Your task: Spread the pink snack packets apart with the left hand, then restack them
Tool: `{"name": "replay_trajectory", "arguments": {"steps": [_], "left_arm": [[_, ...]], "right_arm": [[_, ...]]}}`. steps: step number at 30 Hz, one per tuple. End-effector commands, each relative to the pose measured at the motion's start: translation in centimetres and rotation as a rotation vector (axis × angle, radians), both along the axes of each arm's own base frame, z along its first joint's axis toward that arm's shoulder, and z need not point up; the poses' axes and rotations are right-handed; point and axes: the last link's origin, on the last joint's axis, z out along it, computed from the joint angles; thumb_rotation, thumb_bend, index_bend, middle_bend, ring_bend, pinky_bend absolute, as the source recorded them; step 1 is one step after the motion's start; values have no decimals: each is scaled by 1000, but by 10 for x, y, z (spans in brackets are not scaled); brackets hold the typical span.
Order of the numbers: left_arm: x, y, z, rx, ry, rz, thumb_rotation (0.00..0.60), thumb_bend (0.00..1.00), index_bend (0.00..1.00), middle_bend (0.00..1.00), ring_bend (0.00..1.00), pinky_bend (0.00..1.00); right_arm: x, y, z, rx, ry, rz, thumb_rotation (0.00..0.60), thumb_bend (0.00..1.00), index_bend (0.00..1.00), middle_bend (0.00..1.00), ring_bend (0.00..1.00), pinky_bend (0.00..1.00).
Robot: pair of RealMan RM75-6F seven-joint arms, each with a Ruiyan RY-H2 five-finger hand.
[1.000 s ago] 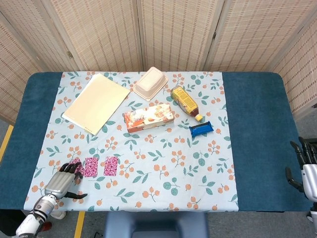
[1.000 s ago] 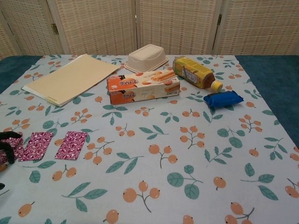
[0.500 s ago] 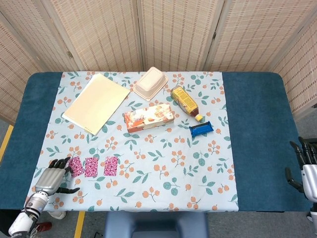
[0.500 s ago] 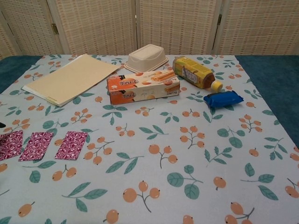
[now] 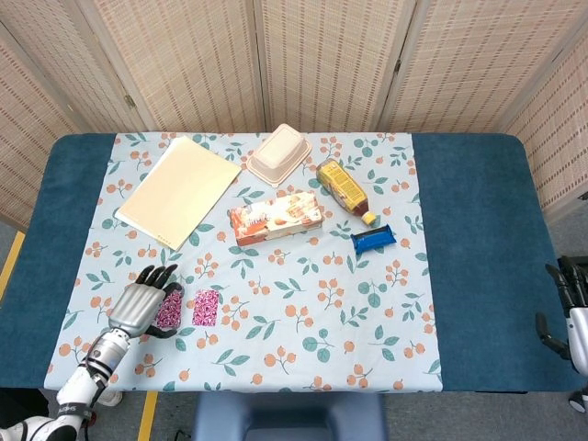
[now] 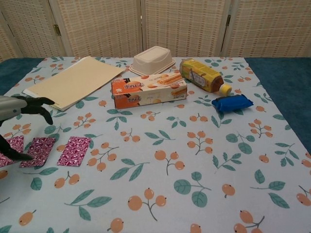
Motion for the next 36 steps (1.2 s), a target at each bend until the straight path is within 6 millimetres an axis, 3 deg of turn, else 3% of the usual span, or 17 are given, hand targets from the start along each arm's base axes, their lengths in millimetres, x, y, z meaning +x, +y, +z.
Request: {"name": "replay_trajectory", "arguments": {"steps": [1,5,19,36], "left_arm": [[18,11,-19,-44,20,-15,525,175,235,0,0,0],[25,16,-32,-61,54,-6,570,178,215,0,0,0],[38,18,-60,-77,95,43,575,189,194,0,0,0],[38,20,-67,-54,96,61,579,212,243,0,0,0]], "right_arm": [[-2,1,1,-3,-1,-6,600,497,88,0,0,0],[-5,1,1,-3,-3,-12,600,497,88,0,0,0],[-10,0,1,2,-10,-20,600,496,90,0,0,0],[-14,1,2,-1,-15,-26,600,497,91,0,0,0]]}}
